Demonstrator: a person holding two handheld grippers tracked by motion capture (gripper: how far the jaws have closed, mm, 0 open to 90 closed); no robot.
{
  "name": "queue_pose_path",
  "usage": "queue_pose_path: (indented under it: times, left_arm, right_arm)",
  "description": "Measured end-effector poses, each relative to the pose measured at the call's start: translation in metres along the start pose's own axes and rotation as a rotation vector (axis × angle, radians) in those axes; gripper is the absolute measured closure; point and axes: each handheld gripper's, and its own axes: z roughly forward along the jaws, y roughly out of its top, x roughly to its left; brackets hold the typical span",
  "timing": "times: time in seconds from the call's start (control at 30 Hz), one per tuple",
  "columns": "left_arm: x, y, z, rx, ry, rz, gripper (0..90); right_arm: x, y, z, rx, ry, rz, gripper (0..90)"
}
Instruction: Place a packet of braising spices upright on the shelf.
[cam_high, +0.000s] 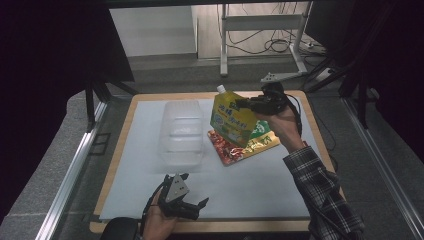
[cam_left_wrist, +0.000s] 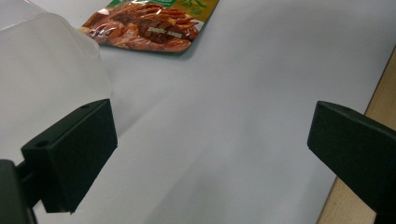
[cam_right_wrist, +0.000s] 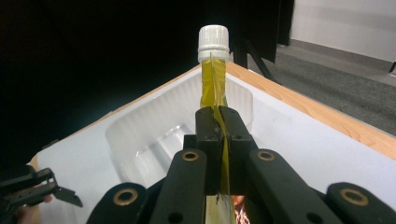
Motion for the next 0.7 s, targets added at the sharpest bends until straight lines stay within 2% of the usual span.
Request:
queue_pose_path:
  times: [0.37, 0.53, 0.7]
  left_arm:
    - [0.000, 0.000, -0.002, -0.030, -0.021, 0.003, 2.2]
    - [0.000, -0.001, -0.004, -0.020, -0.029, 0.008, 2.0]
    - [0.001, -0.002, -0.005, -0.017, -0.021, 0.007, 1.4]
  right_arm:
    - [-0.013, 0.009, 0.022, -0.017, -0.002, 0.016, 87.1]
    - [-0.019, 0.013, 0.033, -0.031, 0.013, 0.031, 87.1]
    - [-0.022, 0.017, 0.043, -0.041, 0.025, 0.045, 87.1]
